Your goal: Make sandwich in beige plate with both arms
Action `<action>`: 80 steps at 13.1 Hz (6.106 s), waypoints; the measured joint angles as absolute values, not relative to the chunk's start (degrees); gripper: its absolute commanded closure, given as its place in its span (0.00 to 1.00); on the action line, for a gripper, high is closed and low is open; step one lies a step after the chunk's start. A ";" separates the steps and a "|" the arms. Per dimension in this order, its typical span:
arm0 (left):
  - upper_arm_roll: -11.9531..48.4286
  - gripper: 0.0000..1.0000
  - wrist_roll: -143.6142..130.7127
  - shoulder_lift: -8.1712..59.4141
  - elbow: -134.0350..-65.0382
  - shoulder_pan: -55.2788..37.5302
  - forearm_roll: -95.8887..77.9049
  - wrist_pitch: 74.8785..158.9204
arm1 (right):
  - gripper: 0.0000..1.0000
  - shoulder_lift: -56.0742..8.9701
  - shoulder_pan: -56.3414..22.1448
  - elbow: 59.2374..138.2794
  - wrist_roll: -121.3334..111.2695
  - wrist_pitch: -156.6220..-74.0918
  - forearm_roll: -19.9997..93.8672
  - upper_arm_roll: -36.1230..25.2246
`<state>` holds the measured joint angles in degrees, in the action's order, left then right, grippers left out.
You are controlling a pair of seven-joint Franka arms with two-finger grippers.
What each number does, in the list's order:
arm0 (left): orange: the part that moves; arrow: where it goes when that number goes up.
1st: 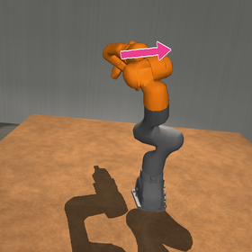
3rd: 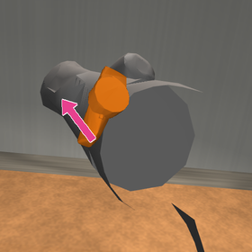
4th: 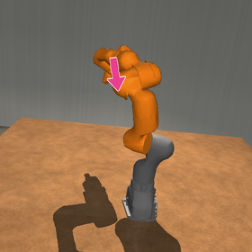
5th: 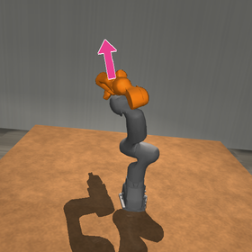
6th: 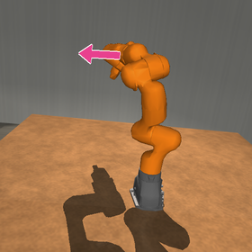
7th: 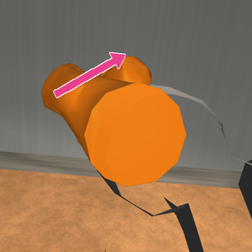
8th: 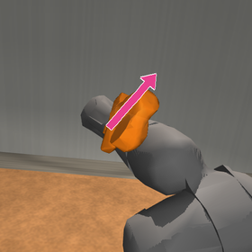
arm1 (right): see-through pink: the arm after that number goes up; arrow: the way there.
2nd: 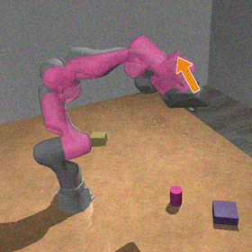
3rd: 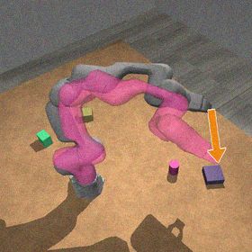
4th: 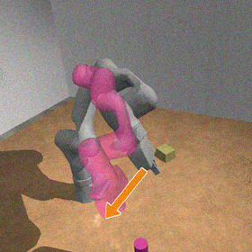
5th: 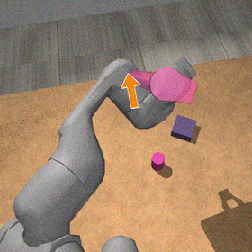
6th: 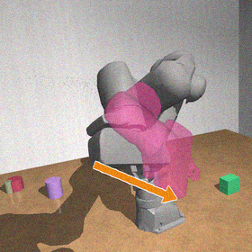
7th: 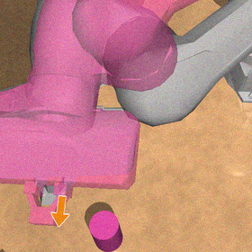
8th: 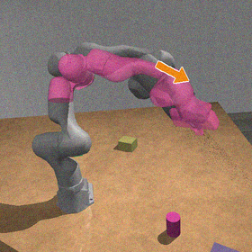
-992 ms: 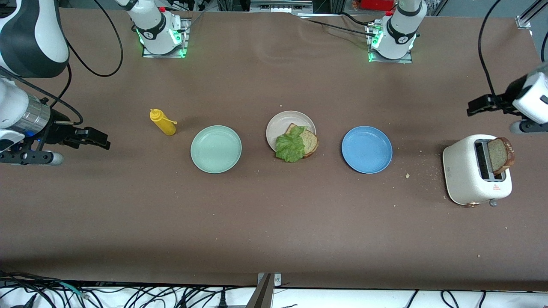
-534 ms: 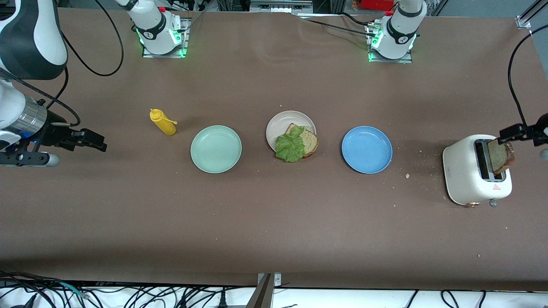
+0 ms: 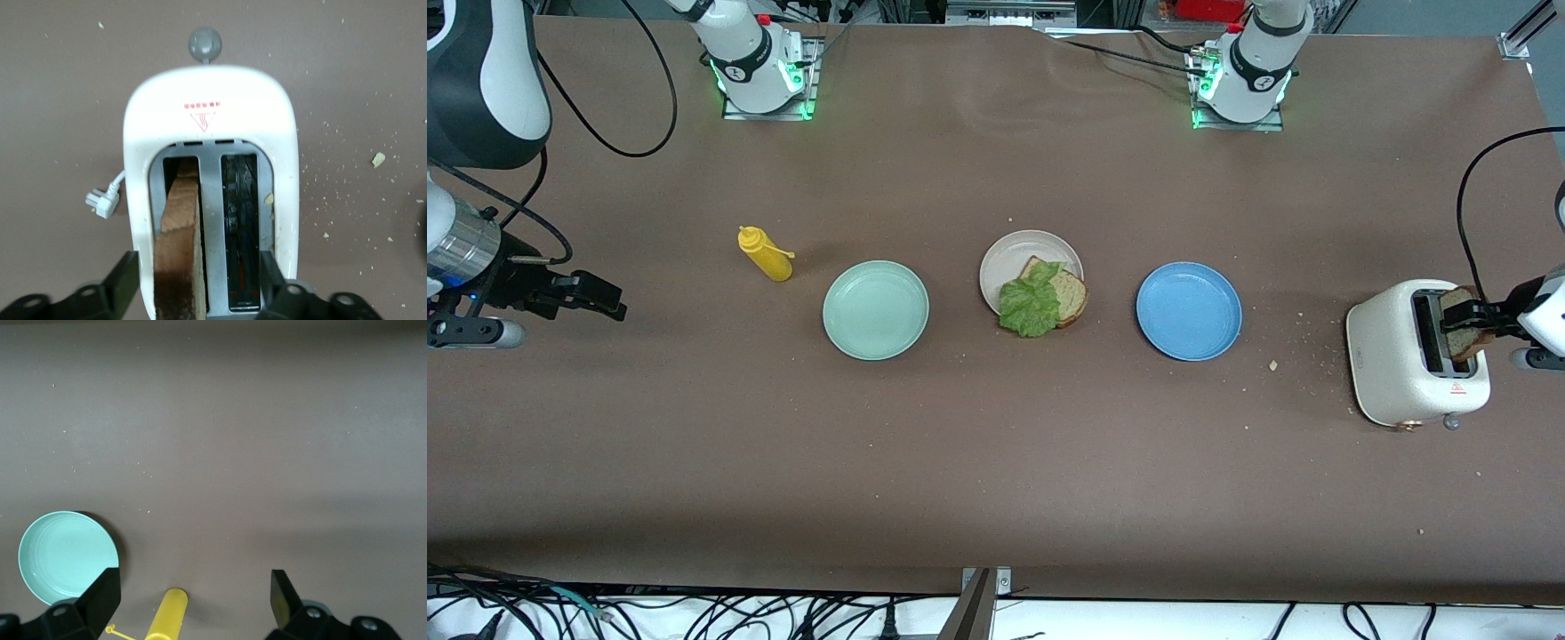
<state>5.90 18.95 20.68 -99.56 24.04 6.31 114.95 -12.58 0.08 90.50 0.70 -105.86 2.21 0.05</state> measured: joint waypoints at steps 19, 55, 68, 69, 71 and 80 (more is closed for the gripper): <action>22.28 1.00 17.48 17.19 -86.71 20.86 -8.49 87.01 | 0.01 -12.69 -0.42 90.75 0.66 -105.90 2.10 -0.76; 22.27 0.00 18.43 40.75 -89.69 1.67 -29.81 105.92 | 0.01 -12.78 -0.41 90.96 0.64 -105.31 2.08 -0.94; 19.99 0.00 -13.40 12.37 -89.31 3.66 8.94 101.19 | 0.01 -12.78 -0.41 91.05 0.64 -105.30 2.08 -1.00; 18.02 0.00 -13.43 9.96 -89.34 3.77 8.15 99.64 | 0.01 -12.78 -0.41 91.06 0.64 -105.30 2.08 -1.00; 13.80 0.00 -12.99 5.58 -89.93 3.73 4.98 95.06 | 0.01 -12.78 -0.41 91.07 0.64 -105.30 2.08 -1.01; 7.86 0.00 -9.20 -1.12 -97.39 1.80 -0.54 94.53 | 0.01 -12.78 -0.41 91.07 0.64 -105.30 2.08 -1.02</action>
<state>7.86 -9.20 -1.12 -97.39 1.80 -0.54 94.53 -12.78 -0.41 91.07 0.64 -105.30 2.08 -1.02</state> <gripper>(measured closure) 0.000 0.004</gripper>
